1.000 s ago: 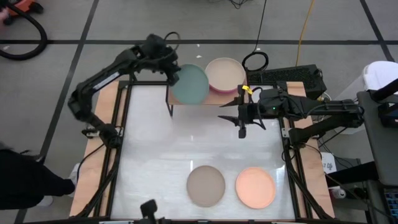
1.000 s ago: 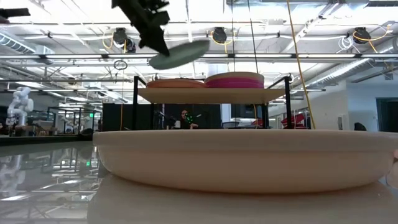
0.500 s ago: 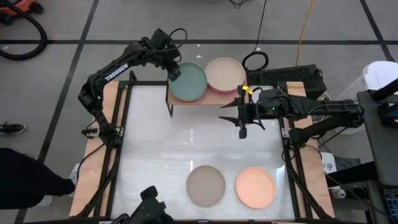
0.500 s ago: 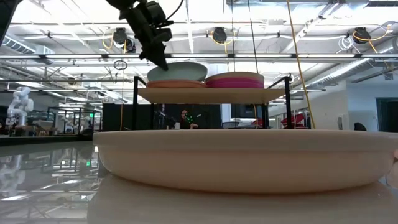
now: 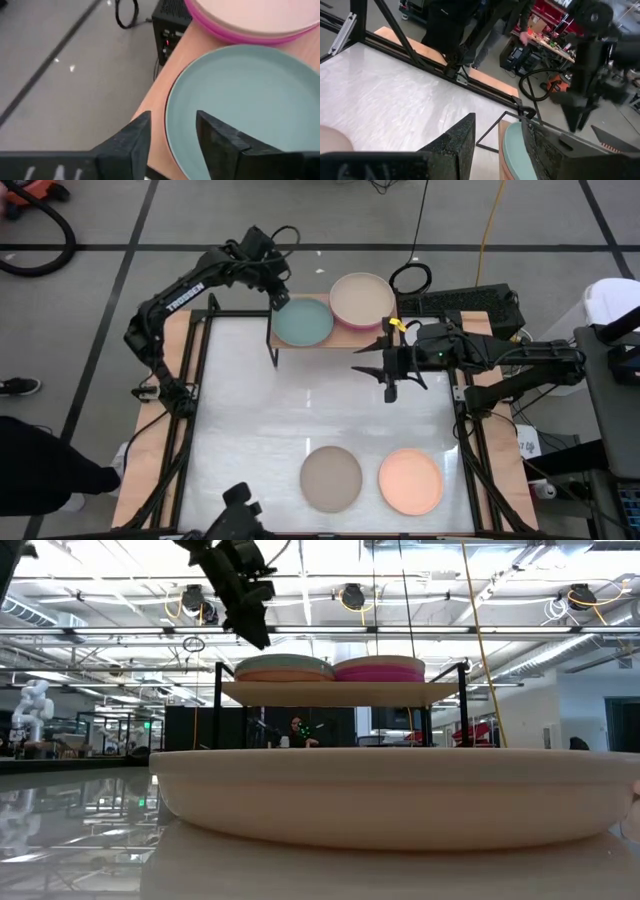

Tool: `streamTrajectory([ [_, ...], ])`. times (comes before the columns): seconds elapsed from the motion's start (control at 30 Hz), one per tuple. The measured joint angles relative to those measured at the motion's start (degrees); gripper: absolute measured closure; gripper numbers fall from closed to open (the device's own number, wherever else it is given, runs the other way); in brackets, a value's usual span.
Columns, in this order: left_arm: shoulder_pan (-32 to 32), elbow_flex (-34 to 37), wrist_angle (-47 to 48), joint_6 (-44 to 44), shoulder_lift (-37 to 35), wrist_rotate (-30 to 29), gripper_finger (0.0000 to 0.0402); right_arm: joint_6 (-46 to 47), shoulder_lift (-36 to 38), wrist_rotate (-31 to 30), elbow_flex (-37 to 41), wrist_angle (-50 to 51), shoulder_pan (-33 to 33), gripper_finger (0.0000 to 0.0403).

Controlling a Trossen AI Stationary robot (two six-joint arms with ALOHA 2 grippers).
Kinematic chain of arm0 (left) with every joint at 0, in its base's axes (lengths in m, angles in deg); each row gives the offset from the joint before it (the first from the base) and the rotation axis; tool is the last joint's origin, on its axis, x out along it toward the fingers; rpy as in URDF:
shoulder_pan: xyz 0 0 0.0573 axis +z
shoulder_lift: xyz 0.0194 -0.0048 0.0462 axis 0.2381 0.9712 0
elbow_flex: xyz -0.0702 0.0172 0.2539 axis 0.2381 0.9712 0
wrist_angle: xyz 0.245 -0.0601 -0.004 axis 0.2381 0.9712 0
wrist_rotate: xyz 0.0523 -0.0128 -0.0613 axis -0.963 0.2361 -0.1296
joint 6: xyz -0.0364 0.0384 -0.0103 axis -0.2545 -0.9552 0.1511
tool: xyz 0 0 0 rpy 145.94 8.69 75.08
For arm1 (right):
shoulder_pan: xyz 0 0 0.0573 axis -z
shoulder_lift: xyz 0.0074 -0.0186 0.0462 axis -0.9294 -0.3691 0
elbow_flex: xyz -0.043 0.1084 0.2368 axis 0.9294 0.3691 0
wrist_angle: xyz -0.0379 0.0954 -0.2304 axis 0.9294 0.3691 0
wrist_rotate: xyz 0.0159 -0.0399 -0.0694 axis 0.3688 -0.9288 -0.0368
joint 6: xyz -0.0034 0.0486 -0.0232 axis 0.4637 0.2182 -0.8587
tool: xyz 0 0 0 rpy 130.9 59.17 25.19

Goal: Place and stack plates onto a shelf
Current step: Stack the light yellow plate on top of the green plate on the shelf

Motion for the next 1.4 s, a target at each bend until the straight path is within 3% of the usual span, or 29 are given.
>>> streamTrajectory([
  [0.13,-0.17,0.00,-1.24,0.96,-4.75,2.01,0.0230,1.19,-0.88,0.00,-0.02,2.96,0.00,0.0259],
  [0.27,-2.06,1.77,-6.15,2.27,-11.11,13.24,0.0230,3.43,-5.65,0.02,-0.02,8.53,-0.28,0.0259],
  [0.4,-6.33,6.74,-13.62,3.58,-18.38,11.38,0.0229,4.78,-11.41,0.09,0.15,13.45,-2.12,0.0259],
  [0.6,-13.01,22.04,-26.45,7.66,-31.28,10.18,0.0229,12.70,-17.51,1.67,0.02,25.20,-5.67,0.0259],
  [0.77,-19.70,38.61,-40.04,12.05,-40.10,9.90,0.0229,24.25,-20.15,16.01,1.16,35.85,-7.55,0.0259],
  [0.87,-23.18,47.18,-47.34,14.64,-43.53,10.19,0.0229,29.46,-20.29,23.16,6.19,33.74,-9.45,0.0259],
  [1.03,-27.32,56.39,-56.49,16.80,-45.52,8.87,0.0229,32.41,-20.33,25.44,17.10,25.06,-13.60,0.0259],
  [1.2,-29.14,58.84,-61.86,16.83,-45.61,6.38,0.0229,33.88,-20.31,23.92,25.63,18.17,-15.25,0.0259],
  [1.4,-30.32,58.84,-62.00,16.87,-45.61,5.93,0.0229,37.05,-20.02,23.93,30.73,14.37,-15.37,0.0264],
])
